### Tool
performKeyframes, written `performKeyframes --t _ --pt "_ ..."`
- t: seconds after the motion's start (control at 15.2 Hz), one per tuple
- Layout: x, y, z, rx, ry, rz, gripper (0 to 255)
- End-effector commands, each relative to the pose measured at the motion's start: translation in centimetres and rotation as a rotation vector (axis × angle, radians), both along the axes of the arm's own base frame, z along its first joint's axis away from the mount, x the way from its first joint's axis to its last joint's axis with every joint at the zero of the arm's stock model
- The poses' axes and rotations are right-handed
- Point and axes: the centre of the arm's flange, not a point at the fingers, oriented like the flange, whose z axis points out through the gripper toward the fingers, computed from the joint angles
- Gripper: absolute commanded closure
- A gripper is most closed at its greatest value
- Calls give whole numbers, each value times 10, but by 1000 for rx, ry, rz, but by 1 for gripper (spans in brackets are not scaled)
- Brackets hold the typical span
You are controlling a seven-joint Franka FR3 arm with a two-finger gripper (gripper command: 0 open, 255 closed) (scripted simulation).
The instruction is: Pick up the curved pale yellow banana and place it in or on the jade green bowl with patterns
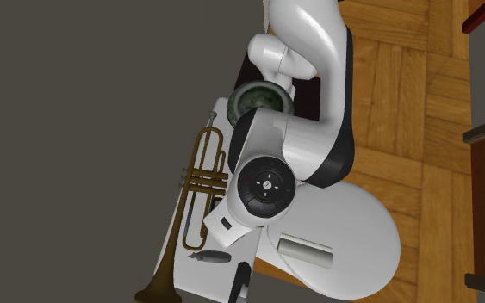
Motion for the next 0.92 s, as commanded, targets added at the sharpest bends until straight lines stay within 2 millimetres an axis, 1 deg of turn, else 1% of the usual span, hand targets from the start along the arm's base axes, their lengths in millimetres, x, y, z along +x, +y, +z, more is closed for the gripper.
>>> performKeyframes --t 0.0,0.07,0.66,0.86 --pt "0 0 0 0 0 0 0" --pt "0 0 0 0 0 0 255" --pt "0 0 0 0 0 0 255" --pt "0 0 16 0 0 0 255"
